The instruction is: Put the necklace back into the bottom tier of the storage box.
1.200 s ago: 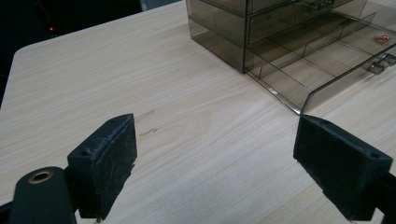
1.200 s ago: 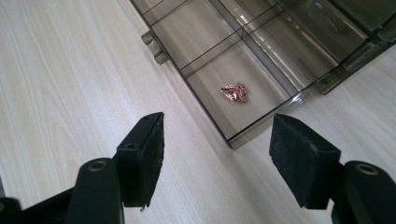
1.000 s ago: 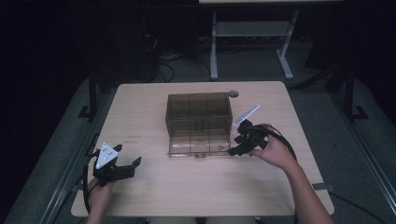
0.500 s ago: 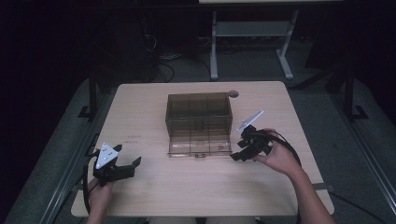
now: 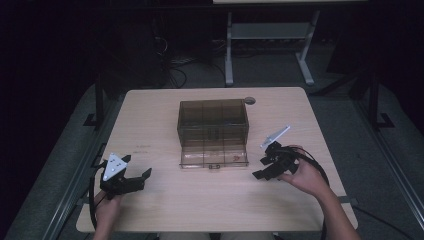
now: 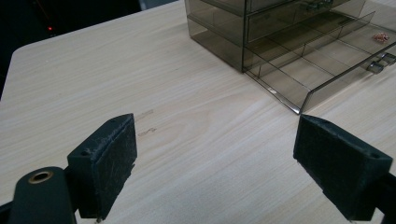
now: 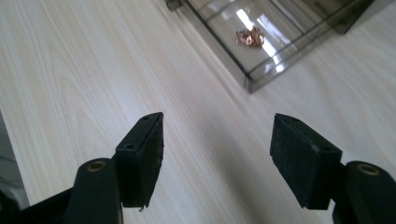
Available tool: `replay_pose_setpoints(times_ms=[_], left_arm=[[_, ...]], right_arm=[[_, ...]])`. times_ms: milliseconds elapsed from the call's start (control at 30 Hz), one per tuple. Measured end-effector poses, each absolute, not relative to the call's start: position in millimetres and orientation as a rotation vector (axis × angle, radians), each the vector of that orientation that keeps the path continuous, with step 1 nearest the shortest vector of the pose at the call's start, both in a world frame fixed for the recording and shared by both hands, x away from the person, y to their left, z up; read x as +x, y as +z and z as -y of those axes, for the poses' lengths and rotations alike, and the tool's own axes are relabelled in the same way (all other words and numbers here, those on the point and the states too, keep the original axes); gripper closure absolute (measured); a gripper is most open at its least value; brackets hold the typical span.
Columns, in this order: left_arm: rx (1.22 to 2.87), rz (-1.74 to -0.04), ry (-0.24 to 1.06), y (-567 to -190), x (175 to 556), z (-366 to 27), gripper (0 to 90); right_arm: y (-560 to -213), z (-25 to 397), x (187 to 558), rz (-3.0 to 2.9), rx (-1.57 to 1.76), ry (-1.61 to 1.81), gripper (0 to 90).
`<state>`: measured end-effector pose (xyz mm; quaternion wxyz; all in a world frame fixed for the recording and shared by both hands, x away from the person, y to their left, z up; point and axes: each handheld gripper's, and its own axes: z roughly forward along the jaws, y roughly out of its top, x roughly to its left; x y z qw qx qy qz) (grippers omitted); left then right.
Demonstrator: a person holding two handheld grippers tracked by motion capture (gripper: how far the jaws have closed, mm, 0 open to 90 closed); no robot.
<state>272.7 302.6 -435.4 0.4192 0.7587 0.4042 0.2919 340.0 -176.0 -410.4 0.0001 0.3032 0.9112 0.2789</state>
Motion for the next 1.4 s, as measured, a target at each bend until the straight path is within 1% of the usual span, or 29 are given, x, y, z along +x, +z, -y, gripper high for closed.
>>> replay_pose_setpoints(times_ms=[667,1400], left_arm=[[1.9,-1.014,0.732,-435,272,-302,12.9],[1.904,-1.012,0.729,-436,271,-300,12.9]], right_arm=[[-428,204,318,-2.834,1.019,0.886,34.2],[-437,218,293,-2.81,1.059,0.924,33.0]])
